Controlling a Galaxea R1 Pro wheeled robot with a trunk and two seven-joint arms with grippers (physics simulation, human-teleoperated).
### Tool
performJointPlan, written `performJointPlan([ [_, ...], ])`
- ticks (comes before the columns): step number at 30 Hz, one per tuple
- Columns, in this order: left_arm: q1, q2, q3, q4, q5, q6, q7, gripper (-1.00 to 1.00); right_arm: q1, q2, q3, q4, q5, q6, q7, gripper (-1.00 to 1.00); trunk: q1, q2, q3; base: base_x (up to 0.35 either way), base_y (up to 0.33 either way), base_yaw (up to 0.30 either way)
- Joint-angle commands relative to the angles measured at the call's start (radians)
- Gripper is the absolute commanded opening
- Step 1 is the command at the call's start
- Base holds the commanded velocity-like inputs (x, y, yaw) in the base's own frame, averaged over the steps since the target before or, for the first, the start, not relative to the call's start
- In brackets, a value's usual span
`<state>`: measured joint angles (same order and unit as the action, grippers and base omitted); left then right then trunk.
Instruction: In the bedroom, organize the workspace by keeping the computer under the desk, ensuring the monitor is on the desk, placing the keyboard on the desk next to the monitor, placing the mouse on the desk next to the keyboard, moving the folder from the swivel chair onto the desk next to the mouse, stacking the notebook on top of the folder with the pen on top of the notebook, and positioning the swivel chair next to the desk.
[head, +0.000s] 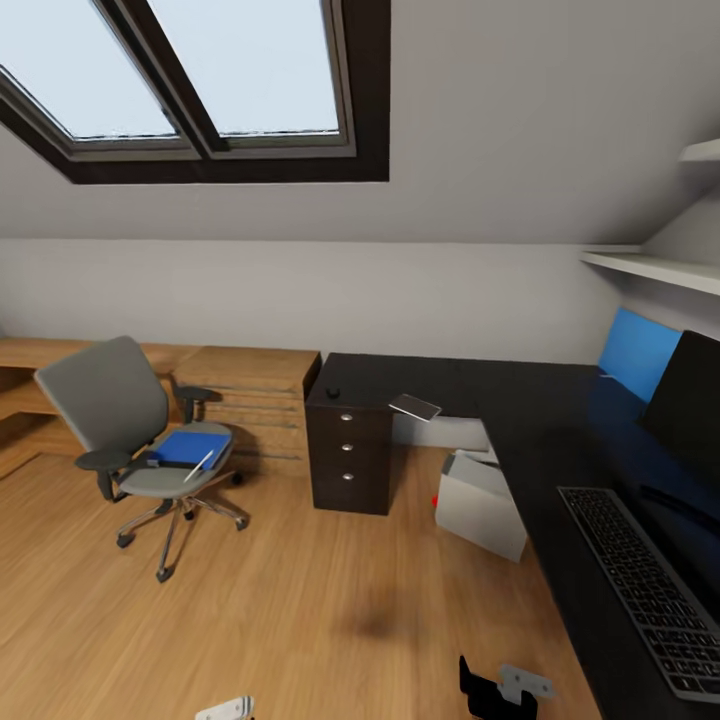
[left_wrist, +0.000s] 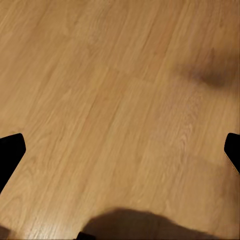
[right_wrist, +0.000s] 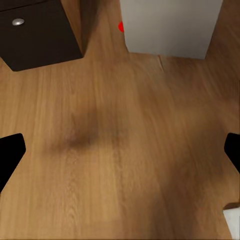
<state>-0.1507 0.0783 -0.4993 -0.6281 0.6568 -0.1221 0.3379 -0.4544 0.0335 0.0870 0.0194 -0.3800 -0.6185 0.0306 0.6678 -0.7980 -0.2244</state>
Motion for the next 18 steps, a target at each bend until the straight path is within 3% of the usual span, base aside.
performJointPlan([
  [1, -0.001, 0.001, -0.008, -0.001, 0.011, -0.006, 0.007, 1.00, -0.001, 0.000, 0.008, 0.002, -0.011, -0.004, 0.003, 1.00, 0.001, -0.001, -0.001, 0.327, 0.000, 0.000],
  [18, -0.001, 0.001, -0.008, -0.001, 0.010, -0.007, 0.008, 1.00, -0.001, 0.000, 0.008, 0.002, -0.010, -0.004, 0.003, 1.00, 0.001, -0.001, -0.001, 0.327, 0.092, 0.000],
])
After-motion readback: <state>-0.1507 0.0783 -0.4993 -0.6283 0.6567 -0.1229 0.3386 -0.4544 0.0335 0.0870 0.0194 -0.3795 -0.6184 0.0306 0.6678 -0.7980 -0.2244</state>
